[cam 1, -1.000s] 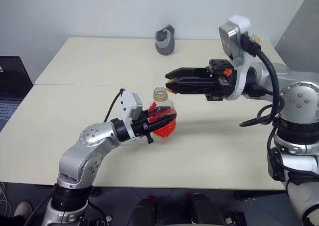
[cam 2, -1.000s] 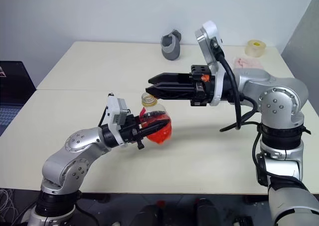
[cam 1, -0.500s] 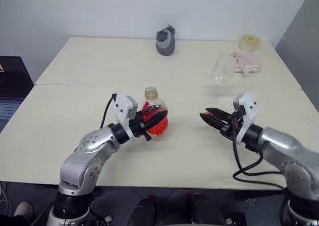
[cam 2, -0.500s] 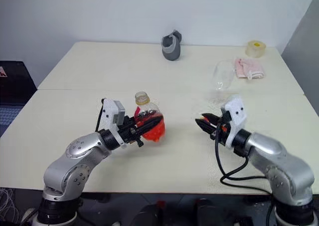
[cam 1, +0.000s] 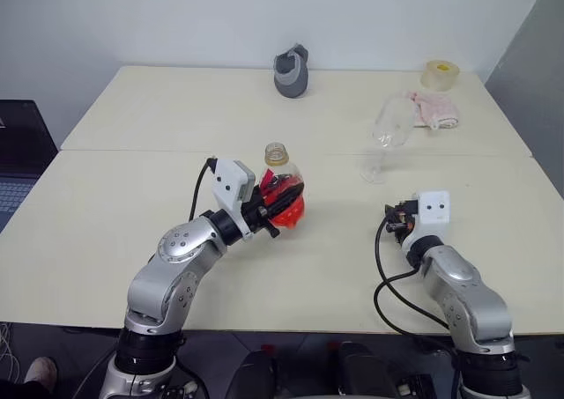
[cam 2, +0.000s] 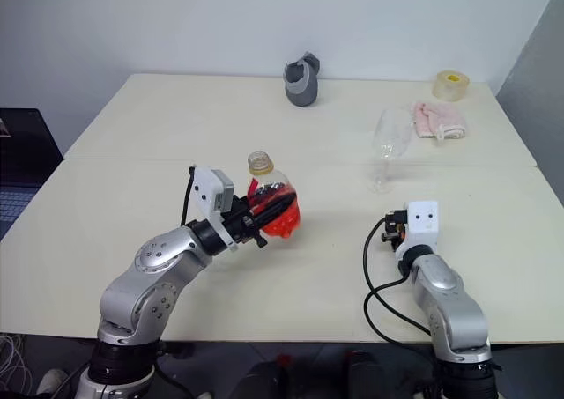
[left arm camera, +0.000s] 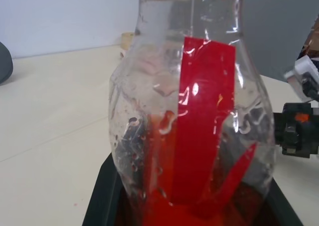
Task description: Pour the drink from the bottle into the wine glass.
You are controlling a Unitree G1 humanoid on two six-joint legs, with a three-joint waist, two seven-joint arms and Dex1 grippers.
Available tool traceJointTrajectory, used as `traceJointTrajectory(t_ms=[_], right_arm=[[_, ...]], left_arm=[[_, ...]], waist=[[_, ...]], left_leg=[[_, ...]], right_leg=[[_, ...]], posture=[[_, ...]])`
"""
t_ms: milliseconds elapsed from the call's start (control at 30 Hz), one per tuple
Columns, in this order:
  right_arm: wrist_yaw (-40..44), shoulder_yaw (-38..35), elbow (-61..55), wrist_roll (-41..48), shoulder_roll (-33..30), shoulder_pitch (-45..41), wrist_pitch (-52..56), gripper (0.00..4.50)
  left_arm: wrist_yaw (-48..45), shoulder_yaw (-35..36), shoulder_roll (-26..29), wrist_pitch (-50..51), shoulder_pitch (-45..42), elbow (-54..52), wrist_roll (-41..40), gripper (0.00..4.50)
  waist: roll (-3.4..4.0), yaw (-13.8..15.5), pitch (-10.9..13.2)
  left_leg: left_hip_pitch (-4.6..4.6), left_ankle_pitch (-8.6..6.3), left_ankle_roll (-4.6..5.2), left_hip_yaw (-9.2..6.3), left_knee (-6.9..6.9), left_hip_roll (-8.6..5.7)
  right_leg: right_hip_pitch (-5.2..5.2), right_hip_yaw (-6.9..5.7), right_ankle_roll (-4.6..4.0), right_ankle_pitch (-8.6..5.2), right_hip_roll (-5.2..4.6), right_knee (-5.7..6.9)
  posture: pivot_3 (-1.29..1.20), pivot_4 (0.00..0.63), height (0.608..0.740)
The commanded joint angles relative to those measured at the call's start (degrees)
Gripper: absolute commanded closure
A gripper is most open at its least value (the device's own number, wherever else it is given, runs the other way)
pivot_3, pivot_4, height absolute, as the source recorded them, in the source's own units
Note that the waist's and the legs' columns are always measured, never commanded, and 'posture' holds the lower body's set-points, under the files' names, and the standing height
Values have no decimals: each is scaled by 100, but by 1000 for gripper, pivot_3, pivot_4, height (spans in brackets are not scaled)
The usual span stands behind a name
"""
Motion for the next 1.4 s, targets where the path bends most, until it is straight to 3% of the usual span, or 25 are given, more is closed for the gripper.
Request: traceJointTrajectory(t_ms=[33,300,467,567,800,1067,1400], right_arm=[[40,4,35,-168,45,58,-241,2533],[253,-300,-402,53,-50,16,211,24],[703,-563,-1555,722,-407,-6,1161,24],[1392,-653,-2037,1332,-899,-116,1523,24],[3418,-178,-1643,2042,-1837,-740,849,24],[3654,645,-370,1771,-1135,-2236,212,24],[3853,1059,-205,1447,-893,-2354,-316,24]], left_arm=[[6,68,-27,-175,-96,-157,8,3098],[-6,105,-13,-231,-72,-93,50,3098],[49,278,9,-402,-192,255,162,3098],[71,378,30,-653,-259,619,333,3098],[673,867,54,-1567,-1225,2421,1010,3098],[1206,1080,183,-2353,-2205,4098,1613,3098],[1747,1520,115,-3071,-2165,5183,1665,3098]], waist=[[0,0,0],[0,0,0],[1,0,0],[1,-2,0],[-3,-8,2],[-4,-12,2],[-5,-6,1]], left_leg=[[1,0,1,1,1,0],[1,-1,3,-1,2,0],[1,-4,7,-2,2,-1],[1,-5,10,-6,2,-2],[4,-12,22,-3,7,-5],[-2,-1,2,-9,6,-4],[-7,1,-2,-29,11,-8]], right_leg=[[0,2,0,0,-1,2],[0,2,0,0,0,3],[0,0,0,0,2,3],[1,0,0,0,2,2],[7,-8,0,0,4,1],[-1,-12,-1,1,2,1],[-7,-13,0,2,-25,2]], posture=[[0,150,740],[0,150,740],[0,150,740],[0,150,740],[0,150,740],[0,150,740],[0,150,740]])
